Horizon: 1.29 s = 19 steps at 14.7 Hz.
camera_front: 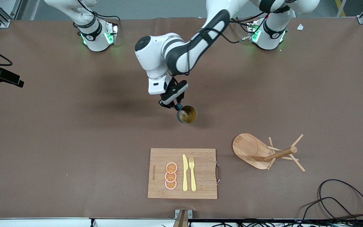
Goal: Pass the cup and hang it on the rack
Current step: 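Carry the teal mug with the left gripper toward the wooden rack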
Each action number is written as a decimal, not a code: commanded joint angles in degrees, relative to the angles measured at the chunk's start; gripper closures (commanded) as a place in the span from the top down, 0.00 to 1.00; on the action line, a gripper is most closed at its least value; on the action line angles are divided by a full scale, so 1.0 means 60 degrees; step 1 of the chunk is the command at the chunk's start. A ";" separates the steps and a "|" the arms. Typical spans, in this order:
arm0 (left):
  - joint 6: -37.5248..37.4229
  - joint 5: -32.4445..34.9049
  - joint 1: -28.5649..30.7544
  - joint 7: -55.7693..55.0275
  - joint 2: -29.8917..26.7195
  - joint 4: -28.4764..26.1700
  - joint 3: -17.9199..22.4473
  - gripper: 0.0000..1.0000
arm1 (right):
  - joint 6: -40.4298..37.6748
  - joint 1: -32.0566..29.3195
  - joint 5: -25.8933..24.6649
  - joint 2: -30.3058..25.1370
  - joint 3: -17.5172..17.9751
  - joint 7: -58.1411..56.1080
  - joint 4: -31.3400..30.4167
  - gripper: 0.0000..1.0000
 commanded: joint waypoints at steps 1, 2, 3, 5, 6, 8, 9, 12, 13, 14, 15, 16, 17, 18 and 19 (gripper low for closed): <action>0.0163 -0.1556 0.0692 0.0947 -0.0921 -0.0322 -0.0051 0.01 | 0.0196 0.0010 0.0044 -0.0430 0.0027 0.0140 -0.0437 1.00; 0.0163 -0.2186 0.1057 0.1357 -0.1184 -0.0322 -0.0065 0.00 | 0.0196 -0.0019 0.0044 -0.0518 0.0027 0.0140 -0.0451 1.00; 0.0163 -0.2859 0.1395 0.1840 -0.1419 -0.0322 -0.0051 0.00 | 0.0196 -0.0034 0.0044 -0.0548 0.0013 0.0140 -0.0495 1.00; 0.0163 -0.4163 0.2127 0.2719 -0.1801 -0.0322 -0.0050 0.00 | 0.0124 -0.0078 0.0044 -0.0635 0.0012 0.0111 -0.0510 1.00; 0.0163 -0.4967 0.2551 0.3260 -0.1918 -0.0322 -0.0065 0.00 | 0.0094 -0.0078 0.0044 -0.0781 0.0012 0.0096 -0.0597 1.00; 0.0148 -0.6448 0.3328 0.4126 -0.2095 -0.0322 -0.0050 0.00 | 0.0094 -0.0151 0.0044 -0.1263 -0.0002 0.0111 -0.0948 1.00; 0.0134 -0.7064 0.3767 0.4478 -0.2153 -0.0322 -0.0065 0.00 | 0.0094 -0.0137 0.0044 -0.1469 -0.0002 0.0111 -0.1051 1.00; 0.0075 -0.8982 0.4866 0.5620 -0.2300 -0.0336 -0.0065 0.00 | 0.0050 -0.0093 0.0029 -0.1486 0.0027 0.0082 -0.1052 1.00; 0.0061 -0.9786 0.5247 0.5914 -0.2300 -0.0351 -0.0065 0.00 | 0.0021 -0.0064 0.0029 -0.1471 0.0027 0.0082 -0.1052 1.00; -0.0056 -1.0505 0.5599 0.6120 -0.2300 -0.0365 -0.0065 0.00 | 0.0006 -0.0049 0.0029 -0.1456 0.0042 0.0082 -0.1052 1.00; -0.0231 -1.1034 0.5907 0.6383 -0.2300 -0.0395 -0.0065 0.00 | -0.0009 -0.0035 0.0029 -0.1456 0.0056 0.0053 -0.1023 1.00; -0.0407 -1.1475 0.6185 0.6705 -0.2286 -0.0409 -0.0065 0.00 | -0.0009 -0.0034 0.0015 -0.1442 0.0071 0.0023 -0.0965 1.00; -0.0611 -1.2016 0.6493 0.7042 -0.2257 -0.0439 -0.0065 0.00 | -0.0110 -0.0005 0.0015 -0.1427 0.0086 0.0052 -0.0906 1.00; -0.0845 -1.2558 0.6829 0.7393 -0.2227 -0.0555 -0.0065 0.00 | -0.0271 0.0038 0.0000 -0.1398 0.0086 0.0052 -0.0862 1.00; -0.1152 -1.2955 0.7137 0.7846 -0.2169 -0.0629 -0.0065 0.00 | -0.0446 0.0039 0.0015 -0.1398 0.0086 0.0067 -0.0804 1.00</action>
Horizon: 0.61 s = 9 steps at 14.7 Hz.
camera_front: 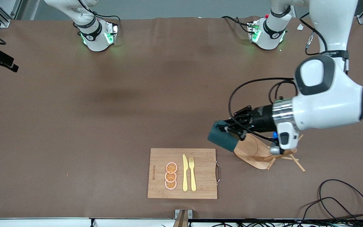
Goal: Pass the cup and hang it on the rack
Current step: 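Lower the mug handle onto a rack peg with the left gripper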
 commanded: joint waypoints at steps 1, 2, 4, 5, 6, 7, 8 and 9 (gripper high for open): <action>-0.0800 -0.1072 0.0734 0.1204 -0.0062 -0.0473 -0.0089 0.00 | -0.0351 0.0041 0.0015 -0.0148 0.0038 0.0056 -0.0054 1.00; -0.1079 -0.1292 0.0954 0.1615 -0.0032 -0.0619 -0.0089 0.00 | -0.0352 0.0041 0.0015 -0.0148 0.0052 0.0055 -0.0054 1.00; -0.1373 -0.1513 0.1321 0.2188 0.0012 -0.0956 -0.0075 0.01 | -0.0338 0.0041 0.0015 -0.0148 0.0038 0.0041 -0.0054 1.00; -0.1476 -0.1528 0.1453 0.2451 0.0012 -0.1103 -0.0074 0.01 | -0.0323 0.0027 0.0015 -0.0148 0.0038 0.0041 -0.0040 1.00; -0.1550 -0.1528 0.1585 0.2700 0.0012 -0.1293 -0.0089 0.01 | -0.0294 0.0027 -0.0029 -0.0148 0.0023 0.0012 0.0047 1.00; -0.1652 -0.1528 0.1673 0.2993 0.0012 -0.1440 -0.0089 0.01 | -0.0279 0.0012 -0.0058 -0.0133 0.0023 0.0011 0.0164 1.00; -0.1740 -0.1528 0.1848 0.3213 0.0027 -0.1499 -0.0075 0.01 | -0.0279 0.0012 -0.0073 -0.0133 0.0008 -0.0003 0.0180 1.00; -0.1872 -0.1528 0.1951 0.3404 0.0070 -0.1500 -0.0074 0.01 | -0.0279 0.0012 -0.0087 -0.0133 0.0008 -0.0119 0.0180 1.00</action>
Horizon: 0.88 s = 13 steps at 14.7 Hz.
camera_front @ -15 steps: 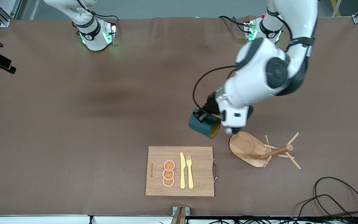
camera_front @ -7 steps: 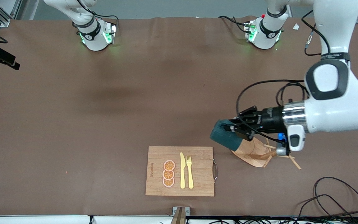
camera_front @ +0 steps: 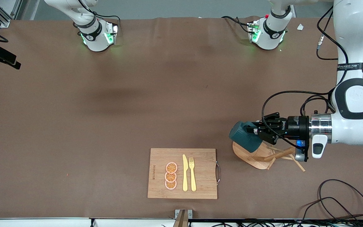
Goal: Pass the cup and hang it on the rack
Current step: 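Lower the mug handle onto a rack peg with the left gripper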
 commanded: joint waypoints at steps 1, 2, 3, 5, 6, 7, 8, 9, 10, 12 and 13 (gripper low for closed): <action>-0.0391 -0.0231 0.0353 0.0587 -0.0036 -0.0221 -0.0065 0.01 | -0.0027 0.0004 -0.0091 -0.0128 -0.0018 -0.0207 0.0020 1.00; -0.0508 -0.0231 0.0528 0.0733 -0.0021 -0.0221 -0.0065 0.01 | -0.0027 -0.0010 -0.0091 -0.0128 -0.0033 -0.0251 0.0020 1.00; -0.0611 -0.0217 0.0587 0.0865 0.0067 -0.0206 -0.0065 0.01 | -0.0041 -0.0010 -0.0077 -0.0128 -0.0047 -0.0252 0.0020 1.00; -0.0758 -0.0217 0.0763 0.1129 0.0111 -0.0221 -0.0065 0.01 | -0.0056 -0.0025 -0.0077 -0.0128 -0.0047 -0.0455 0.0020 1.00; -0.0802 -0.0217 0.0822 0.1275 0.0184 -0.0221 -0.0065 0.01 | -0.0056 -0.0054 -0.0077 -0.0128 -0.0077 -0.0791 0.0005 1.00; -0.0918 -0.0217 0.0924 0.1465 0.0228 -0.0221 -0.0065 0.01 | -0.0056 -0.0069 -0.0077 -0.0128 -0.0077 -0.0866 0.0005 1.00; -0.0963 -0.0217 0.1026 0.1525 0.0243 -0.0221 -0.0065 0.01 | -0.0070 -0.0069 -0.0077 -0.0128 -0.0077 -0.0867 0.0005 1.00; -0.0978 -0.0202 0.1071 0.1613 0.0330 -0.0206 -0.0065 0.01 | -0.0056 -0.0069 -0.0077 -0.0128 -0.0077 -0.0867 0.0005 1.00; -0.0978 -0.0173 0.1129 0.1744 0.0360 -0.0206 -0.0050 0.01 | -0.0056 -0.0069 -0.0077 -0.0128 -0.0077 -0.0853 0.0005 1.00; -0.0978 -0.0144 0.1262 0.2066 0.0419 -0.0206 -0.0050 0.01 | -0.0056 -0.0054 -0.0091 -0.0142 -0.0091 -0.0780 0.0005 1.00; -0.0992 -0.0144 0.1291 0.2169 0.0492 -0.0192 -0.0050 0.01 | -0.0085 -0.0040 -0.0077 -0.0142 -0.0077 -0.0547 -0.0009 1.00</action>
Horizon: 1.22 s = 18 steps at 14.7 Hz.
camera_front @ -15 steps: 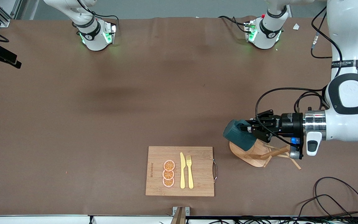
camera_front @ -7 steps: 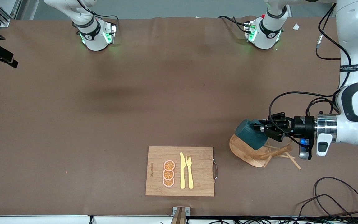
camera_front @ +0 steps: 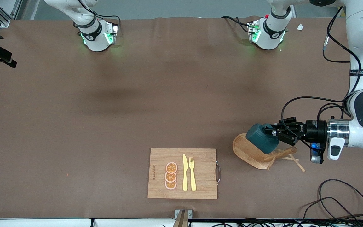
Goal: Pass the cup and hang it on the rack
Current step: 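Lower the mug handle onto a rack peg with the left gripper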
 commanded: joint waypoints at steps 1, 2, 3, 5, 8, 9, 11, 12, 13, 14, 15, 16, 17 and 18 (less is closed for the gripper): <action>-0.0138 -0.0139 0.0249 0.0394 0.0092 0.0002 -0.0053 0.01 | -0.0079 -0.0020 -0.0070 -0.0142 0.0039 0.0491 -0.0094 1.00; -0.0152 -0.0168 0.0293 0.0511 0.0179 0.0002 -0.0053 0.01 | -0.0079 -0.0006 -0.0027 -0.0142 0.0054 0.0552 -0.0108 1.00; -0.0138 -0.0198 0.0337 0.0657 0.0224 0.0002 -0.0053 0.01 | -0.0064 -0.0020 0.0017 -0.0142 0.0040 0.0553 -0.0123 1.00; -0.0138 -0.0242 0.0454 0.0980 0.0297 0.0002 -0.0067 0.02 | -0.0050 -0.0035 0.0047 -0.0127 0.0039 0.0538 -0.0152 1.00; -0.0138 -0.0563 0.0572 0.1316 0.0400 0.0002 -0.0067 0.02 | -0.0035 -0.0005 0.0047 -0.0127 0.0039 0.0509 -0.0167 1.00; -0.0138 -0.0593 0.0674 0.1477 0.0429 -0.0012 -0.0067 0.02 | -0.0020 -0.0005 0.0047 -0.0127 0.0039 0.0480 -0.0196 1.00; -0.0152 -0.0695 0.0762 0.1640 0.0546 -0.0012 -0.0067 0.02 | 0.0009 -0.0005 0.0047 -0.0112 0.0054 0.0422 -0.0226 1.00; -0.0152 -0.0739 0.0806 0.1756 0.0546 -0.0012 -0.0067 0.02 | 0.0009 -0.0005 0.0047 -0.0112 0.0054 0.0291 -0.0211 1.00; -0.0152 -0.0754 0.0807 0.1772 0.0575 -0.0012 -0.0067 0.03 | 0.0023 -0.0005 0.0047 -0.0112 0.0054 0.0188 -0.0226 1.00; -0.0152 -0.0842 0.0821 0.1772 0.0634 -0.0012 -0.0067 0.04 | 0.0038 -0.0020 0.0062 -0.0112 0.0040 0.0172 -0.0226 1.00; -0.0152 -0.0857 0.0821 0.1772 0.0634 -0.0012 -0.0067 0.07 | 0.0038 -0.0020 0.0062 -0.0112 0.0039 0.0172 -0.0226 1.00; -0.0152 -0.0857 0.0807 0.1743 0.0649 -0.0012 -0.0067 0.16 | 0.0053 -0.0020 0.0062 -0.0112 0.0039 0.0172 -0.0226 1.00; -0.0152 -0.0857 0.0807 0.1685 0.0649 -0.0012 -0.0067 0.33 | 0.0053 -0.0020 0.0062 -0.0112 0.0039 0.0172 -0.0226 1.00; -0.0152 -0.0872 0.0792 0.1626 0.0649 -0.0012 -0.0067 0.43 | 0.0067 -0.0020 0.0062 -0.0112 0.0039 0.0172 -0.0226 1.00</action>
